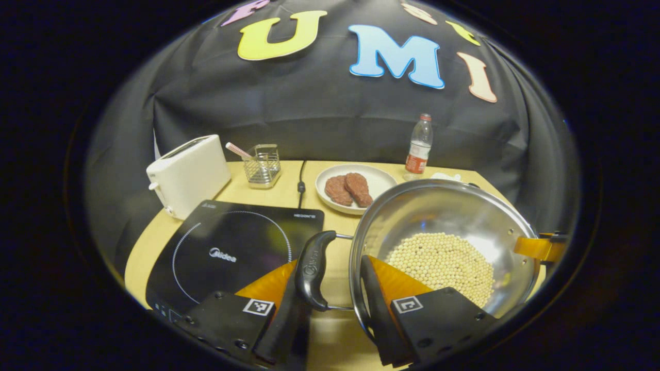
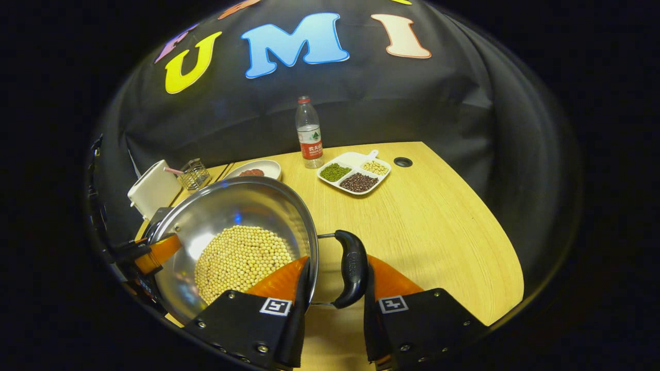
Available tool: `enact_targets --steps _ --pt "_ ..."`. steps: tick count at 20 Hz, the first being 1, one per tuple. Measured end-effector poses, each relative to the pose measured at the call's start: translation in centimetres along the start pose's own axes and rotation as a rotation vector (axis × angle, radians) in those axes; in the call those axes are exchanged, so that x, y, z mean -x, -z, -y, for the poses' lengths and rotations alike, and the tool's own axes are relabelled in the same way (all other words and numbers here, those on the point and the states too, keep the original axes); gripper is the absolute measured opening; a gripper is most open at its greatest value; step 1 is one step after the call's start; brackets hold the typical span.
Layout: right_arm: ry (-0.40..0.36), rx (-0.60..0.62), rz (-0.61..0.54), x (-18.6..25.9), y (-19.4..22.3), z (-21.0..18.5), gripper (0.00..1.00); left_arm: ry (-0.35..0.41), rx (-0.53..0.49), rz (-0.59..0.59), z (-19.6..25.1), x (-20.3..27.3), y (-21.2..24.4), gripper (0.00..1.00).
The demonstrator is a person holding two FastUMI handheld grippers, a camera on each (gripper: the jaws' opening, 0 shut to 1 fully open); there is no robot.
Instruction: First push the handle of the pot to place it horizontally, then grasp the pot with both hands and set it on the induction cooktop.
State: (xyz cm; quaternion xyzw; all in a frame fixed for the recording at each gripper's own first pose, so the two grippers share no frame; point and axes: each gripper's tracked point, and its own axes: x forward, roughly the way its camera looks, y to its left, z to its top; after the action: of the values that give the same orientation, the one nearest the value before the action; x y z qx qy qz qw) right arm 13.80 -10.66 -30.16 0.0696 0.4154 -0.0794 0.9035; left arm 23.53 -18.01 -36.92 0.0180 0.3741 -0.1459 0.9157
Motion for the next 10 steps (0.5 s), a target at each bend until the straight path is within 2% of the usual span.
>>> enact_targets --steps 2,3,4,9,10 --pt "0.003 -0.009 0.005 0.3 0.0 -1.7 0.47 0.007 -0.007 0.007 -1.9 0.2 -0.6 0.65" --pt "0.004 -0.013 0.007 0.3 -0.1 -2.7 0.47 0.008 -0.009 0.006 -2.8 0.3 -0.8 0.69" --pt "0.005 -0.017 0.007 0.4 -0.1 -3.6 0.47 0.008 -0.011 0.008 -3.9 0.3 -1.0 0.65" --pt "0.011 -0.034 0.011 0.2 -0.1 -8.3 0.47 0.011 -0.021 0.014 -8.6 -0.3 -1.7 0.65" --pt "0.011 -0.037 0.012 0.0 -0.1 -9.2 0.47 0.012 -0.026 0.016 -9.5 -0.5 -1.9 0.69"
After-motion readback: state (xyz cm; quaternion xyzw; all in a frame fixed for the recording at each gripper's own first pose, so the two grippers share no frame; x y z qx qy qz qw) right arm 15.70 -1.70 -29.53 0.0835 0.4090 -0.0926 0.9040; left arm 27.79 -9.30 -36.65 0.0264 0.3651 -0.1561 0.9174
